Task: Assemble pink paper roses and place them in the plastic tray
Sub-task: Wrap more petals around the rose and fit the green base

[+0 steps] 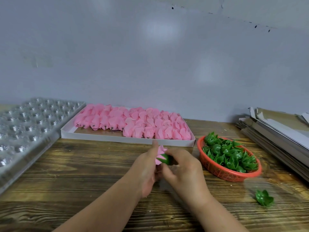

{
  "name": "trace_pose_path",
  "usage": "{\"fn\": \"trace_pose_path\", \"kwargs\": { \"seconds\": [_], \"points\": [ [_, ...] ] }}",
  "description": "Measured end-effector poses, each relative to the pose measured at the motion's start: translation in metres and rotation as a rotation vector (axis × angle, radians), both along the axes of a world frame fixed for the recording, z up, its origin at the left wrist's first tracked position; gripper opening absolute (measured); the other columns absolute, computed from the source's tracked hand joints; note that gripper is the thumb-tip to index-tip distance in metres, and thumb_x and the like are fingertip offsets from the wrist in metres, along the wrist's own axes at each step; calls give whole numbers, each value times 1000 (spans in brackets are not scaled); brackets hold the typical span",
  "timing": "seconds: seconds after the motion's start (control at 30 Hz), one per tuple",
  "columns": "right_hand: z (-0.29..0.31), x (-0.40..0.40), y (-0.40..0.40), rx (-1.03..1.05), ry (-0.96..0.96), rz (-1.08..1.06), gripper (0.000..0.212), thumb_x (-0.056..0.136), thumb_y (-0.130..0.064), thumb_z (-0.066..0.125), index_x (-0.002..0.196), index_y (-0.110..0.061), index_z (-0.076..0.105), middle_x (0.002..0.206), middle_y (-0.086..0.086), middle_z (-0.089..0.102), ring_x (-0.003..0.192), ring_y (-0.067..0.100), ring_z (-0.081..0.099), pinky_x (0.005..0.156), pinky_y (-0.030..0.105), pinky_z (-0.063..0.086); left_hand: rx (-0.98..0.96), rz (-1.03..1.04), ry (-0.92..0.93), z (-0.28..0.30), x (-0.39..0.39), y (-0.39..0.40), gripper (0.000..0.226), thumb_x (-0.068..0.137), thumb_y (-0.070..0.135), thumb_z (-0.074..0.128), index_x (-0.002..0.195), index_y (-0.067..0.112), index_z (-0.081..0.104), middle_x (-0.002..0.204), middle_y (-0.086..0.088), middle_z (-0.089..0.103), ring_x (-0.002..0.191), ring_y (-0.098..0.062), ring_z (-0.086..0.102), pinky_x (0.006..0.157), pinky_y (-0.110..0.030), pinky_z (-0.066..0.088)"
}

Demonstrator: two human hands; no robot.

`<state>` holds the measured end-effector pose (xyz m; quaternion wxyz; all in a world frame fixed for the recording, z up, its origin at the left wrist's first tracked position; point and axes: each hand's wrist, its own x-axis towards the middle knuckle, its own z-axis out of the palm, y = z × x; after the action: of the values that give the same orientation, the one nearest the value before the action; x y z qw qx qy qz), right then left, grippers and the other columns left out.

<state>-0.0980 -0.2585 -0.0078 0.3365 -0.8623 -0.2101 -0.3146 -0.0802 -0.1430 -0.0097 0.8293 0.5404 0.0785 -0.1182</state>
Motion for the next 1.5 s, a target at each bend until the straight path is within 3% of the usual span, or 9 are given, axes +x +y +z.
{"fn": "trace_pose_path", "kwargs": {
  "seconds": [0.1,0.27,0.4,0.53,0.7,0.87,1.1,1.3,1.5],
  "points": [
    [8,5,-6,456,240,48,35,70,7,73,76,-26,67,66,-6,67,65,4,61,63,16,50,83,-67,-98,-3,-3,2,83,58,84,47,106,20,71,98,-3,75,89,-17,68,75,-30,52],
    [12,5,-8,1102,751,428,16,68,-3,67,84,1,67,70,17,68,56,19,64,50,27,55,47,-314,-300,-9,-9,-5,94,41,80,75,113,21,64,86,6,68,88,-9,64,99,-40,46],
    [9,7,-6,1119,931,541,46,70,-17,66,103,15,62,96,27,68,81,29,66,70,33,57,-61,-285,-297,-9,-10,-9,91,44,56,91,112,6,58,100,-16,53,96,-27,49,91,-36,50],
    [9,7,-4,1125,1010,507,22,61,-17,67,79,-6,75,69,16,65,49,15,60,47,23,54,-116,-200,-273,-7,-7,-8,47,65,25,86,106,13,67,98,-11,68,89,-20,59,70,-28,45],
    [9,6,-1,1156,1014,476,15,73,-9,63,78,-2,75,59,13,60,43,14,58,43,23,52,-211,-166,-223,-6,-9,-10,29,70,33,77,89,12,75,82,-5,64,66,-10,50,57,-22,38],
    [0,3,2,543,484,281,31,76,9,64,92,-18,69,73,6,67,63,9,58,62,20,50,-426,-68,-111,0,-6,-8,23,76,30,65,68,13,77,66,-7,68,58,-14,66,55,-26,55],
    [-6,1,3,57,70,53,29,71,-24,67,99,-15,66,82,-3,66,75,12,61,68,30,48,-506,-68,9,-2,-10,-14,26,69,28,75,88,11,80,97,-10,74,84,-19,73,62,-28,59],
    [-3,2,5,428,378,259,13,69,-11,68,80,-17,72,62,16,53,60,19,46,55,40,40,-428,-142,-75,1,-11,-8,27,61,25,75,84,10,77,82,-11,71,73,-19,71,61,-30,58],
    [-1,2,2,852,817,592,6,69,-6,75,67,-11,71,57,9,62,48,13,54,50,20,48,-199,-158,-145,0,-8,-1,37,66,34,72,93,9,74,72,-3,64,41,-6,42,44,-21,30]
  ]
}}
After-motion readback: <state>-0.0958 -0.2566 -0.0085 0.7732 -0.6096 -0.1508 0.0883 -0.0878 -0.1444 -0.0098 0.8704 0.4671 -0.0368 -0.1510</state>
